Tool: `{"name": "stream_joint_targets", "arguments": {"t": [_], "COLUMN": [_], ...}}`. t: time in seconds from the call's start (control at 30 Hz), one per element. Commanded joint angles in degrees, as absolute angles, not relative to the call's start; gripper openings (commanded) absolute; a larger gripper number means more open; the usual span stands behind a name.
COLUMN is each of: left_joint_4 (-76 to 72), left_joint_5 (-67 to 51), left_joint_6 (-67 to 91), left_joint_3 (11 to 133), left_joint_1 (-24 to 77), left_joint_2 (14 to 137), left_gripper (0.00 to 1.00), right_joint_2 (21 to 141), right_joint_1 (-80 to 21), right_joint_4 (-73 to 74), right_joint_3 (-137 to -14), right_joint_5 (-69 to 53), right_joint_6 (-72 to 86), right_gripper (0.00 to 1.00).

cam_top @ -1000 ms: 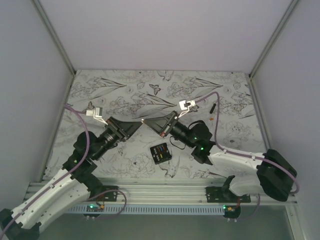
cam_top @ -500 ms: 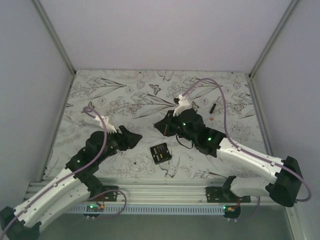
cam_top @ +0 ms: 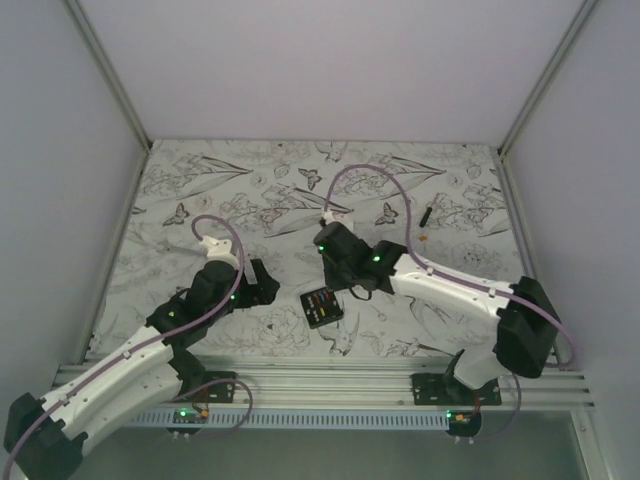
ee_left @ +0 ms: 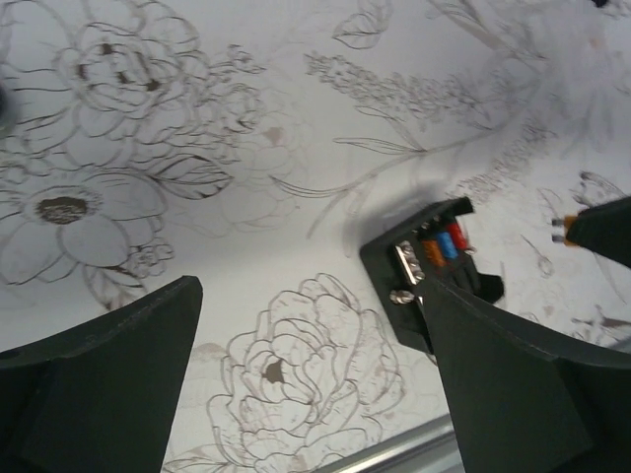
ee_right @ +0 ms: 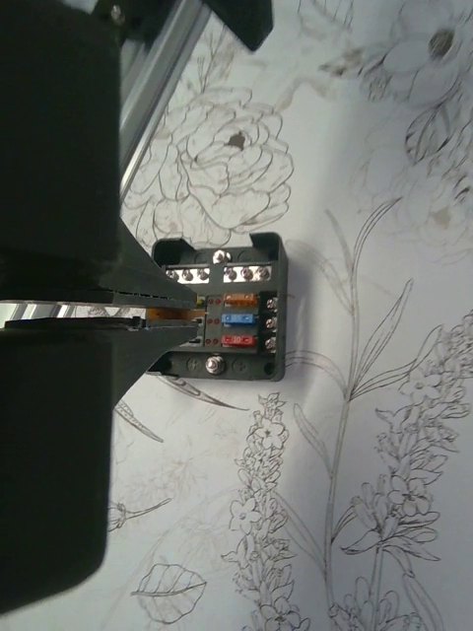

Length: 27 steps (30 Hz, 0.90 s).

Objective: Snap on the fuse box
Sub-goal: Install the fuse at the fuse box base.

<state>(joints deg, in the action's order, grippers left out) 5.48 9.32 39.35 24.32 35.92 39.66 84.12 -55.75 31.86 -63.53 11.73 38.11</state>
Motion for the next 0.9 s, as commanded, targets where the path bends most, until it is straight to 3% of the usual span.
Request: {"name": "stream_joint_targets", "arguments": {"t": [0.0,0.4,0.87], "left_joint_4": [9.4,10.7,11.4], "left_joint_5": [15.4,15.9,16.5], "left_joint_6": [38.7,39.7,40.1], "left_joint_3": [24.5,24.6,24.8], "left_joint_1": [34.8,33.7,33.5], "left_joint_2": [39.1,39.7,39.6], "left_gripper": [0.99,1.00,1.00], "right_joint_2": [89.2,99.4,102.2], "right_joint_1": [-58.6,-62.7,-63.7], "right_joint_4": [40.5,45.2,43.6], "right_joint_3": [-69.4,-73.5,-72.9], "right_joint_5": [16.8,16.2,16.0], "right_joint_6": [37.9,40.4,40.6], "right_gripper": [0.00,0.00,0.00]}}
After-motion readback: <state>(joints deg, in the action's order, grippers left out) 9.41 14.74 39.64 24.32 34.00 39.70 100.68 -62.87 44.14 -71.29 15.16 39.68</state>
